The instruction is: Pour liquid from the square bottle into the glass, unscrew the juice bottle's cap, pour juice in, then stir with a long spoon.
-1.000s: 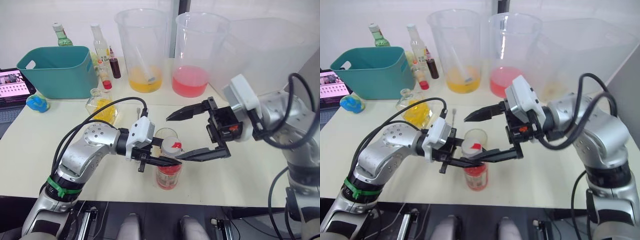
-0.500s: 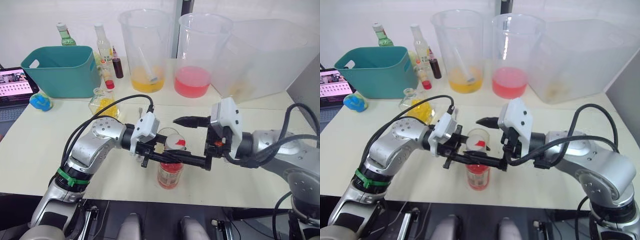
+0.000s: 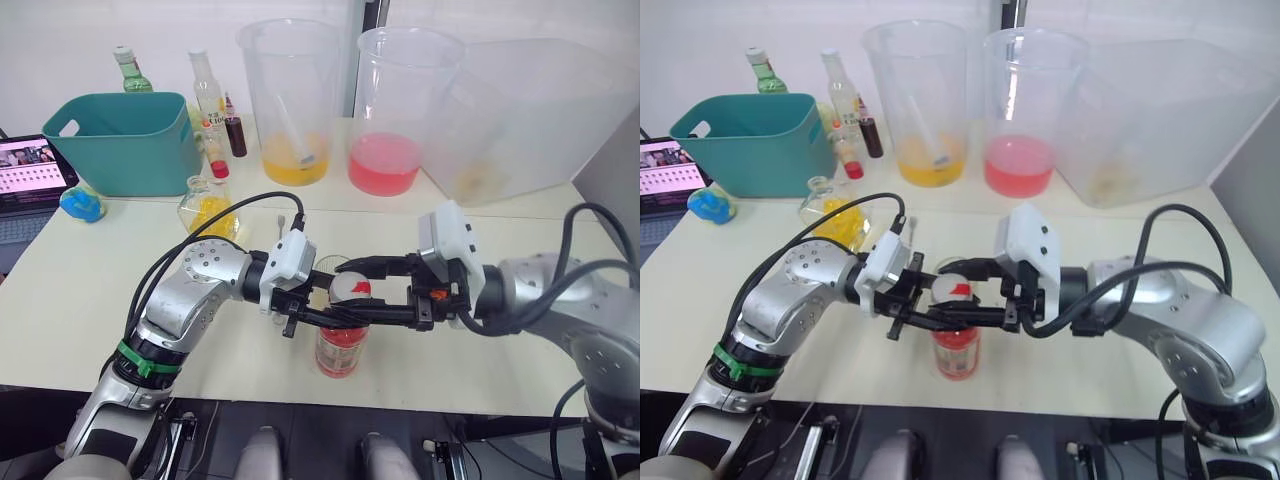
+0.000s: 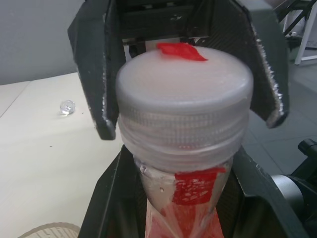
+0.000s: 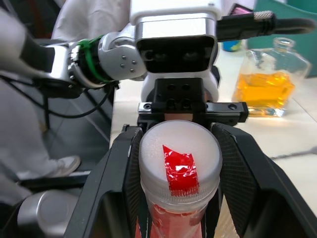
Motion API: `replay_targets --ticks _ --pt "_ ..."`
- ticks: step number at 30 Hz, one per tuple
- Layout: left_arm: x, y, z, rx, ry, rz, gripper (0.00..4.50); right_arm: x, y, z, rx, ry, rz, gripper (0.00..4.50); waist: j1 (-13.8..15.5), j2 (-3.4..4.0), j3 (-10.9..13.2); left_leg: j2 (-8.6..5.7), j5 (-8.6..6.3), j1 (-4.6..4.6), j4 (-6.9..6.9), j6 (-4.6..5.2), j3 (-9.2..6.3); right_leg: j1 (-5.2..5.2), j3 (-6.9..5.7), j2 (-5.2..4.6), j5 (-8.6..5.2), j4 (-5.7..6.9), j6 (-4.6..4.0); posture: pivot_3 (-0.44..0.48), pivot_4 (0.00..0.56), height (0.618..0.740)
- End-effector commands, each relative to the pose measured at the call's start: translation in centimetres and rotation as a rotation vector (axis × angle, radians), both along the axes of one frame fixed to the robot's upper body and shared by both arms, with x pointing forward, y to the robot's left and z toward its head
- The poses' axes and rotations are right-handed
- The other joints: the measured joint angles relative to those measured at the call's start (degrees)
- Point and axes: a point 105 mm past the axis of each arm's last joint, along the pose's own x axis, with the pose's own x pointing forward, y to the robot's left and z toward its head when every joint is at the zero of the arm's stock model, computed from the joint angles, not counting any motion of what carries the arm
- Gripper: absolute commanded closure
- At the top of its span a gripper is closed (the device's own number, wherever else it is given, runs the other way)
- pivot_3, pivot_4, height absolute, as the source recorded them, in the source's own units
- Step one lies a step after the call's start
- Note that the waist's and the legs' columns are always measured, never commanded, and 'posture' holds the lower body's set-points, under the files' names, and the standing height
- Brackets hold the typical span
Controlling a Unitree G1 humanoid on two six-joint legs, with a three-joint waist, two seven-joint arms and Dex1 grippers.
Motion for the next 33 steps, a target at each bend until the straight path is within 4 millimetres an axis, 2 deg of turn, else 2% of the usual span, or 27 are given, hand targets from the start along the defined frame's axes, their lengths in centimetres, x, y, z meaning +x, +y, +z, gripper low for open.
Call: replay_targets --ticks 1,7,9,11,14,15,19,23,27,29,33 --pt "0.9 0.2 -1.8 0.072 0.008 0.084 3.23 -0.6 0.2 -0.5 -0.11 -0.035 0.21 2.81 0.06 0.01 -0.01 0.0 0.0 0.01 -0.01 0.0 0.0 0.02 -0.01 0.0 0.0 0.0 0.0 0.0 0.15 0.728" --pt "0.4 0.0 -1.7 0.064 0.001 0.092 3.23 0.8 0.2 -0.2 -0.195 -0.091 0.423 2.81 0.19 0.02 -0.02 0.0 0.0 0.08 0.0 0.0 -0.01 0.12 -0.03 0.0 0.0 -0.01 0.0 0.0 0.15 0.728" --pt "0.0 -0.2 -1.6 0.053 -0.003 0.094 3.23 0.9 0.0 0.3 -0.221 -0.088 0.501 1.79 0.24 0.03 -0.02 0.0 0.0 0.08 0.01 0.0 -0.01 0.12 -0.03 0.0 0.0 0.0 0.0 0.0 0.15 0.728" --pt "-0.1 -0.4 -1.4 0.045 -0.007 0.102 3.23 0.9 -0.3 0.6 -0.241 -0.085 0.524 1.06 0.42 0.02 -0.02 0.0 0.0 0.06 0.03 0.0 -0.01 0.09 -0.03 -0.01 0.0 0.01 0.0 0.0 0.15 0.728" --pt "-0.2 -0.7 -1.3 0.033 -0.001 0.112 3.23 0.8 -1.5 1.5 -0.214 -0.035 0.47 0.16 0.89 0.02 -0.01 -0.01 0.0 0.02 0.03 0.0 -0.01 0.08 -0.04 -0.04 0.0 0.03 0.0 0.0 0.15 0.728" --pt "-0.3 -0.8 -1.3 0.029 0.001 0.112 3.23 0.7 -1.8 1.8 -0.195 -0.022 0.442 0.07 1.09 0.02 -0.01 -0.02 0.0 0.01 0.04 0.0 -0.01 0.07 -0.04 -0.04 0.01 0.02 0.0 0.0 0.15 0.728" --pt "-0.5 -1.2 -1.1 0.018 0.012 0.108 3.23 0.4 -2.8 2.6 -0.119 0.02 0.263 0.07 1.35 0.02 -0.01 -0.02 0.0 0.02 0.04 0.0 0.0 0.08 -0.04 -0.04 0.01 0.0 0.0 0.0 0.15 0.728" --pt "-0.7 -1.4 -1.0 0.009 0.022 0.098 3.23 -0.2 -2.5 3.3 -0.011 -0.018 0.089 0.07 1.28 0.02 -0.02 -0.02 0.0 0.01 0.03 0.0 0.01 0.07 -0.02 -0.04 0.01 0.0 0.0 0.0 0.15 0.728" --pt "-0.8 -1.7 -1.0 0.008 0.032 0.071 3.23 -1.0 -2.1 1.4 -0.029 -0.035 -0.093 0.07 1.53 0.0 -0.03 -0.03 -0.01 -0.03 0.02 0.0 0.0 0.09 -0.04 -0.05 0.01 -0.04 0.01 0.0 0.15 0.728" --pt "-0.8 -1.8 -0.9 0.01 0.035 0.06 3.23 -1.8 -1.6 1.2 0.012 -0.023 -0.118 0.07 1.48 0.0 -0.02 -0.08 -0.01 -0.05 0.02 0.0 0.01 0.07 -0.02 -0.09 0.01 -0.05 0.02 0.0 0.15 0.728" --pt "-0.4 -2.0 -0.8 0.016 0.032 0.042 3.23 -1.5 -1.5 1.3 0.06 -0.033 -0.213 0.07 1.41 0.0 -0.02 -0.08 0.0 -0.04 0.02 0.0 0.0 0.07 -0.02 -0.08 0.01 -0.04 0.03 0.0 0.15 0.728"
